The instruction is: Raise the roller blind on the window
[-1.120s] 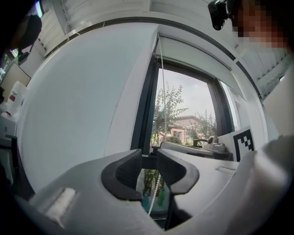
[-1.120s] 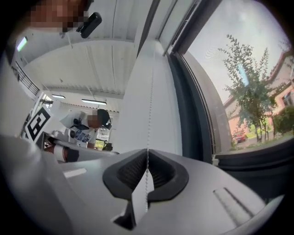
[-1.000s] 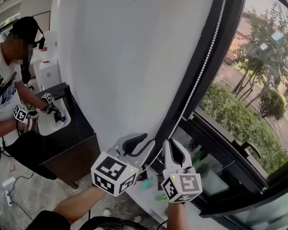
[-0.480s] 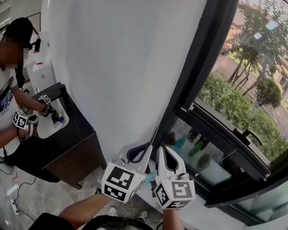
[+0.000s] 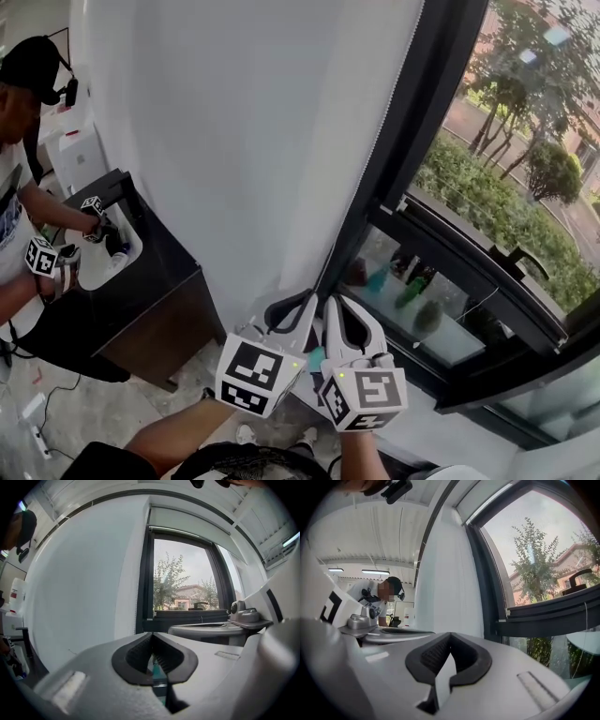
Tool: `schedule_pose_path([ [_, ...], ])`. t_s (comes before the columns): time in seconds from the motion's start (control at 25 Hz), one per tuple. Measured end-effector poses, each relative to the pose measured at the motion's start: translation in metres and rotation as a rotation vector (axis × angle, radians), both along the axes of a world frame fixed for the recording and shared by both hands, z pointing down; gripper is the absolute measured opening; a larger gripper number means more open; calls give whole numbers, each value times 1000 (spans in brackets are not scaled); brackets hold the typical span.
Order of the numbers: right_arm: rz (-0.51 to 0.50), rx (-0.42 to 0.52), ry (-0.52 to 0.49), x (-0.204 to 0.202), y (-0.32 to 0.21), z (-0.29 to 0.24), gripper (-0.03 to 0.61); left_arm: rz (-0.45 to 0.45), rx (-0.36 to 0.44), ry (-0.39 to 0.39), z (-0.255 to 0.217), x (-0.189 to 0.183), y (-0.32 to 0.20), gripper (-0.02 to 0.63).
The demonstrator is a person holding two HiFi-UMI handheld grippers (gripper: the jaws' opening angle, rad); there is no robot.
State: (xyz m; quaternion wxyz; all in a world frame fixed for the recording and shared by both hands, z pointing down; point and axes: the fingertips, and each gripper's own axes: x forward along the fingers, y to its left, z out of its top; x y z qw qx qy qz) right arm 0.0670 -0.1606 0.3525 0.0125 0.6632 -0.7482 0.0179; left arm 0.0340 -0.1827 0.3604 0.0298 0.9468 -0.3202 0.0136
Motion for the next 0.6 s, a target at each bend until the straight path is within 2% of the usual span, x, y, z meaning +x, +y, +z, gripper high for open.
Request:
schedule_pose_path([
  [0.6, 38, -4, 10, -5, 7, 0, 6, 32, 10, -5, -1, -5, 6, 0],
])
